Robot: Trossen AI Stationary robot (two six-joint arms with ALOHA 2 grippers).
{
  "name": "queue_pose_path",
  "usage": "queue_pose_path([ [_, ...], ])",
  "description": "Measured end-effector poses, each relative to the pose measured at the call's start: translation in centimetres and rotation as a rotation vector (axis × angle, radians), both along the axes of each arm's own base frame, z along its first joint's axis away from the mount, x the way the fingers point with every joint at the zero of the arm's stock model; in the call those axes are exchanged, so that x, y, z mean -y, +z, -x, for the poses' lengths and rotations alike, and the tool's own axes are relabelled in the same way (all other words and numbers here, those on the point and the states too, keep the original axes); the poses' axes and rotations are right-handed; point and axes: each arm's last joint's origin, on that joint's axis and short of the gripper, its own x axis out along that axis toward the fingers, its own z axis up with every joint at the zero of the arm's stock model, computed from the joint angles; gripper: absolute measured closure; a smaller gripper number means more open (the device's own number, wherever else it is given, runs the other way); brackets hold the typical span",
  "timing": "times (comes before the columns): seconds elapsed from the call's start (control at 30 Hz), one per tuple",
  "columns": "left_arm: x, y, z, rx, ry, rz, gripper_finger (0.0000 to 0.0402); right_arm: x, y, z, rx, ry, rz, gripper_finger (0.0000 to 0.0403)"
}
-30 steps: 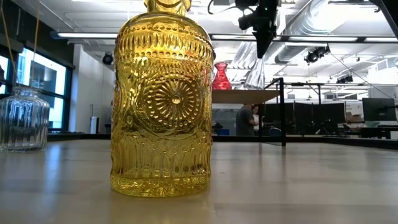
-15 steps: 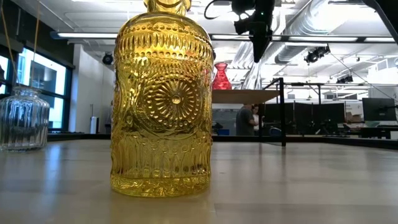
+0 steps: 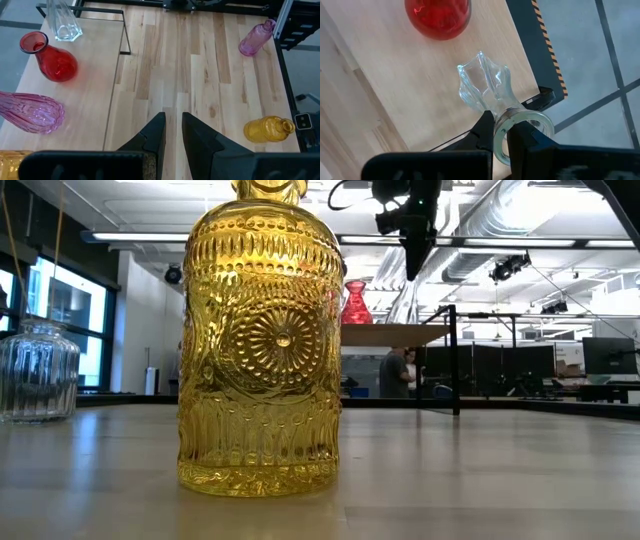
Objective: Sort vases onto shelf
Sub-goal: Put the right transparent vase on the shelf
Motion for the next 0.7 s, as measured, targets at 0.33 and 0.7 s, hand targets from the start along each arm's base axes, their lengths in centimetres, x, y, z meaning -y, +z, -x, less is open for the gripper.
queue_pose_path([
  [0.33, 0.0, -0.05, 0.05, -0.007, 0.0, 0.002, 0.0346, 0.2, -0.66, -0.63, -0.028, 0.002, 0.003, 0.04],
  [0.7, 0.01, -0.06, 0.04, -0.008, 0.0, 0.002, 0.0346, -0.01, -0.78, -0.64, -0.047, 0.006, -0.006, 0.0389],
])
